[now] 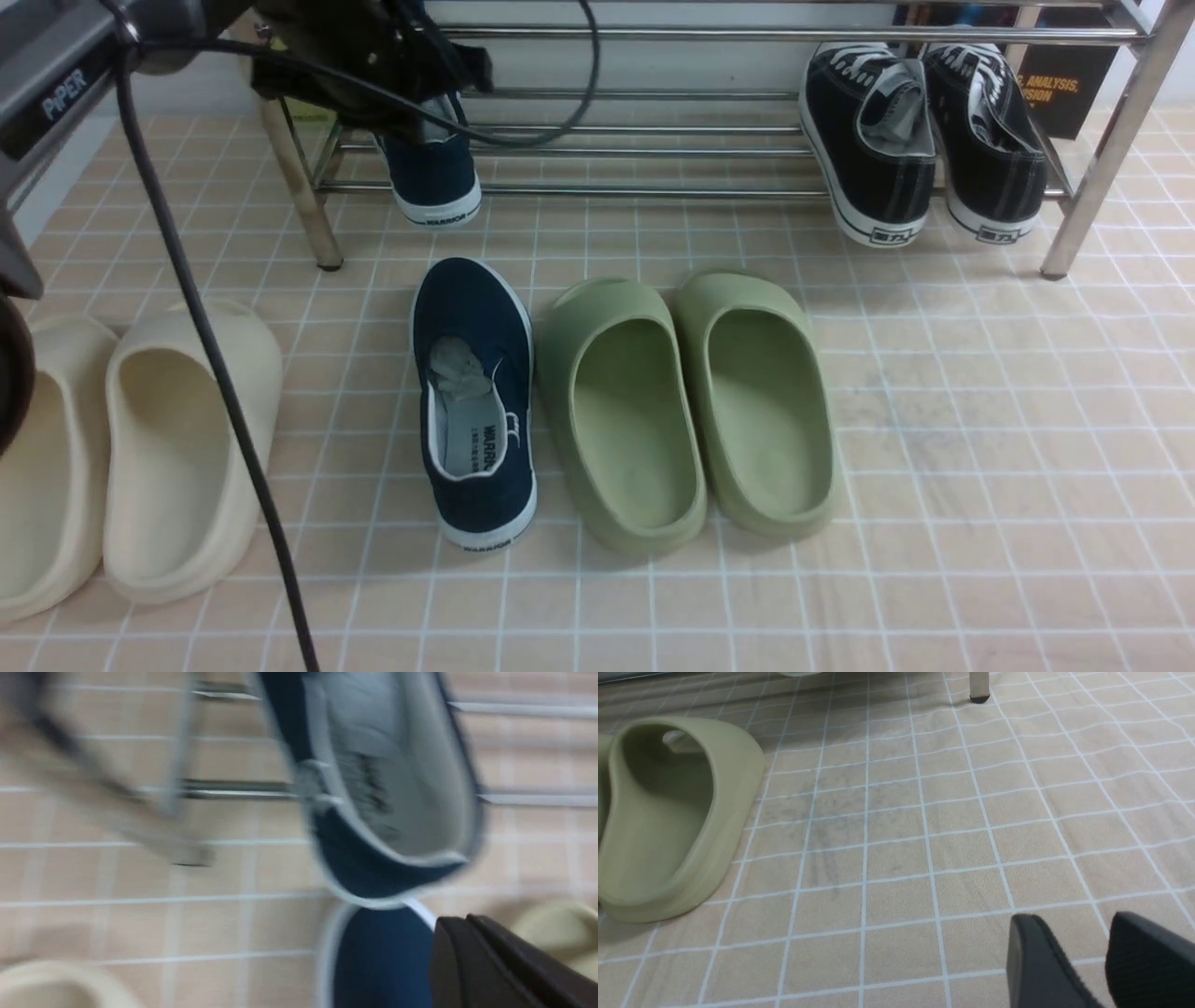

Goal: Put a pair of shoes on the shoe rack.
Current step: Use the left arm to put a shoe into the shoe rack

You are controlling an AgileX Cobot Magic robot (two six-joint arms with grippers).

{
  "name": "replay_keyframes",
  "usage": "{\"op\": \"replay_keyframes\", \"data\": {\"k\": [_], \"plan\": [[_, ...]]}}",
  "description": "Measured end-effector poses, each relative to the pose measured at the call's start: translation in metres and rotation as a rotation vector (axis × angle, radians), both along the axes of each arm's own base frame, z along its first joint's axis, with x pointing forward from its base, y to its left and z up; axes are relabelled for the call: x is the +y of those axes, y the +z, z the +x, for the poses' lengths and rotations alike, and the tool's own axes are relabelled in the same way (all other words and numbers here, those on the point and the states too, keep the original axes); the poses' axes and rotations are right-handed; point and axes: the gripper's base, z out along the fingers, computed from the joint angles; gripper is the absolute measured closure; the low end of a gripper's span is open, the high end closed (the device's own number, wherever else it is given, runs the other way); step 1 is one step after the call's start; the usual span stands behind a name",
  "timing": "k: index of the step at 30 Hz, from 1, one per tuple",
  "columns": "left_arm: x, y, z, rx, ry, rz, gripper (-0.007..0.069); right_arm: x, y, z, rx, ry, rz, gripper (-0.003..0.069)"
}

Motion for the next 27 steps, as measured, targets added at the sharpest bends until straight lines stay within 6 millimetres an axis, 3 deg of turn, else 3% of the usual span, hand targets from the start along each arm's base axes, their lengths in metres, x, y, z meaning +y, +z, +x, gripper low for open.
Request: {"op": "replay_keyframes", "data": {"k": [4, 11, 22, 27], "plan": [[-0.02, -0.024, 0.011, -0.027, -0.091, 0.011, 0.0606, 0.0, 0.0, 0.0, 0.0, 0.0, 0.0, 0.0421], [-0.012, -0.043, 0.025, -0.047, -0.011, 0.087, 0.0605, 0.0, 0.0, 0.0, 0.0, 0.0, 0.0, 0.0421], [0.004, -0.02, 0.016, -0.072, 0.101, 0.153, 0.0605, 0.0, 0.0, 0.0, 0.0, 0.0, 0.0, 0.0421], [0.005, -0.005, 0.002, -0.02, 0.103, 0.151, 0.0604, 0.0, 0.0, 0.0, 0.0, 0.0, 0.0, 0.0419]]}}
